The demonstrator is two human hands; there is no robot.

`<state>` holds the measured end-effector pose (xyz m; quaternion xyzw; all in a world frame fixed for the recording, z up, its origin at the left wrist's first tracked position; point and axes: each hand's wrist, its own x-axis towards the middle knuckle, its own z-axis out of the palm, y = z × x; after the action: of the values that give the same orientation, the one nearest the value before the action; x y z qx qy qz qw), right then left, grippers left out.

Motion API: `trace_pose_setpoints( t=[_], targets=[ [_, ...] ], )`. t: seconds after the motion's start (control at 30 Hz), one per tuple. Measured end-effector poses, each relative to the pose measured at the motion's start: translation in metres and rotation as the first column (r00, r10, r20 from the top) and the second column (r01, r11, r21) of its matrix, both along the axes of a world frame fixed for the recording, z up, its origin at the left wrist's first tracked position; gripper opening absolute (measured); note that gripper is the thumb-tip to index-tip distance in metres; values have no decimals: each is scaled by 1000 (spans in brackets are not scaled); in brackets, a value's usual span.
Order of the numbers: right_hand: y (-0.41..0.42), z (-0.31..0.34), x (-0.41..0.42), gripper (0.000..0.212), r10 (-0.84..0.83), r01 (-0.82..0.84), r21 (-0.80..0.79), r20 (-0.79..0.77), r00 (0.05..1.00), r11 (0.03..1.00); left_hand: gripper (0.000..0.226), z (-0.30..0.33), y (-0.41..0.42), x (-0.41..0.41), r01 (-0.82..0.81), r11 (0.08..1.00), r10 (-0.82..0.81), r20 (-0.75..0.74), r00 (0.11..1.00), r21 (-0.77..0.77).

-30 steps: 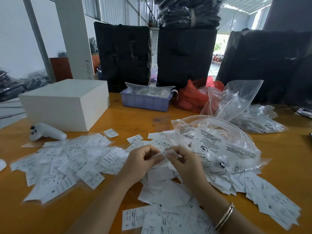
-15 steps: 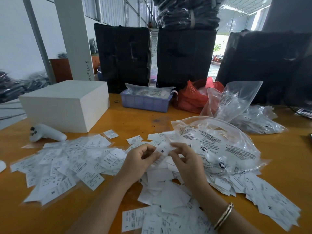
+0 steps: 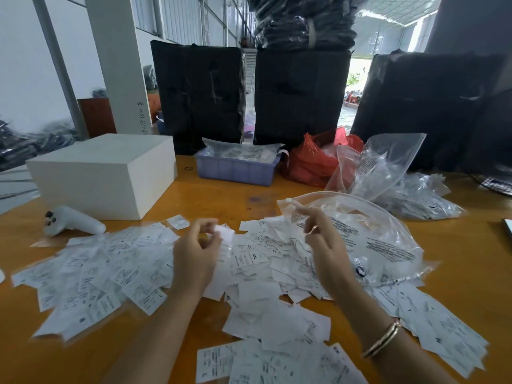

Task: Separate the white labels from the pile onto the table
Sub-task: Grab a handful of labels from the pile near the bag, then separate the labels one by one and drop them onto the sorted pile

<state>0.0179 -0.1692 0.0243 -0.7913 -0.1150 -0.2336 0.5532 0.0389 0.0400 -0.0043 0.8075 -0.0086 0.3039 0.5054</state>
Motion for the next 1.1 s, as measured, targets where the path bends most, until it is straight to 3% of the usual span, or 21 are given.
trace_pose_setpoints(
  t=[0.1,0.23,0.3,0.4,0.5,0.7,0.83,0.9,1.0,1.1],
  targets=[
    [-27,21,19,46,-172,176,88,-48,984,980,27,-1,15,7,-232,973,232,61,971,-14],
    [-65,33,48,52,-407,403,-59,-66,911,913,31,-9,28,13,-373,924,375,-6,927,79],
    [-81,29,62,48,-418,390,-200,-124,900,899,31,-13,30,13,-392,898,414,-83,906,201],
    [-93,13,76,47,-396,212,-520,-272,877,827,34,-13,29,12,-412,814,482,-79,873,410],
    [-94,-5,81,42,-412,92,-692,-313,856,716,32,-9,19,9,-398,794,453,-11,891,459],
    [-87,-10,87,40,-497,160,-744,-255,829,648,23,-12,4,8,-129,818,129,40,991,561],
    [-73,5,66,27,-486,435,-526,46,873,731,18,-14,-5,5,38,825,-62,23,998,564],
    [-54,16,52,17,-443,466,-433,159,882,772,16,-15,-9,5,128,863,-134,-23,991,488],
    [-12,24,33,2,-185,191,-231,47,982,954,18,-12,-10,4,288,913,-254,-148,956,289],
    [26,16,20,7,73,-90,-107,-149,986,990,35,-8,-9,-1,392,906,-358,-203,912,161]
  ],
)
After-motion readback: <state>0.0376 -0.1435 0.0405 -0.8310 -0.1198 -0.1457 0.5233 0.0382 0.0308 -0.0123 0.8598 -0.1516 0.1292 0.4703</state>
